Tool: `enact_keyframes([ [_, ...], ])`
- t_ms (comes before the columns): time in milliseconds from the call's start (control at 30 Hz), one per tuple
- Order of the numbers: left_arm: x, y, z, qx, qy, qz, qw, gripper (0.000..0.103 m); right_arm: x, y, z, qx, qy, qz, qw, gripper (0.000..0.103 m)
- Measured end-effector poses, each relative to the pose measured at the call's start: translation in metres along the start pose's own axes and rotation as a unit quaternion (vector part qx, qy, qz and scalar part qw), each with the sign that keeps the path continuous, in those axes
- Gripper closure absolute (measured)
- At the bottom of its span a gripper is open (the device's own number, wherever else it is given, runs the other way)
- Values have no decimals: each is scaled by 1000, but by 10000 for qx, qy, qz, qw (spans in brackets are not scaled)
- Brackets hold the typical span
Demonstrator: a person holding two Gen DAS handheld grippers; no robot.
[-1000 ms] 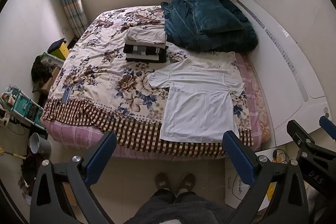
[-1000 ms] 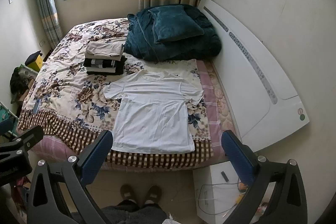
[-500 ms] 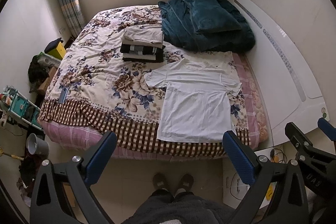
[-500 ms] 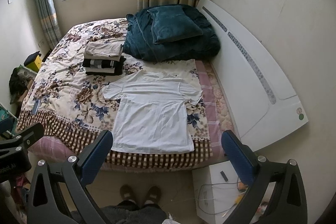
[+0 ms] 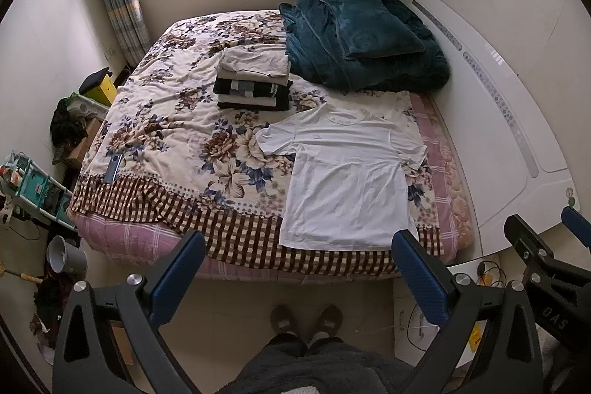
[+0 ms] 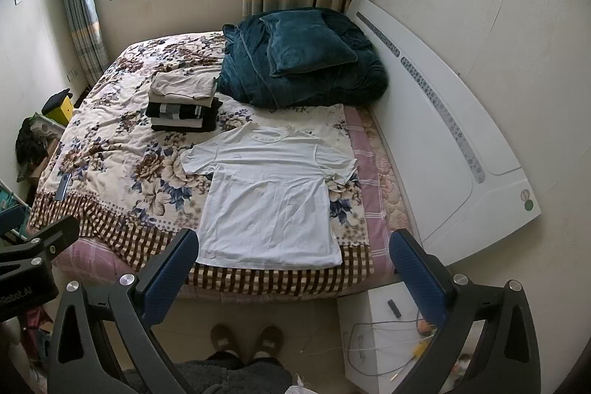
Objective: Fold small clothes
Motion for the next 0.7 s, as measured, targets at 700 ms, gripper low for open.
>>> enact_keyframes([
  [700, -1, -7, -5, 23, 75, -10, 10000, 0, -3, -5, 2, 15, -14, -31, 10000, 0],
])
Point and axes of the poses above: each gripper's, at about its wrist camera, not at the fingertips, and x roughly the way its jaws point, y to its right, z to its underside, the point moved 5 cm from there along x, roughly the way its jaws point, and after that the axes turned 7 degrees about -y, right-handed, at the moved point
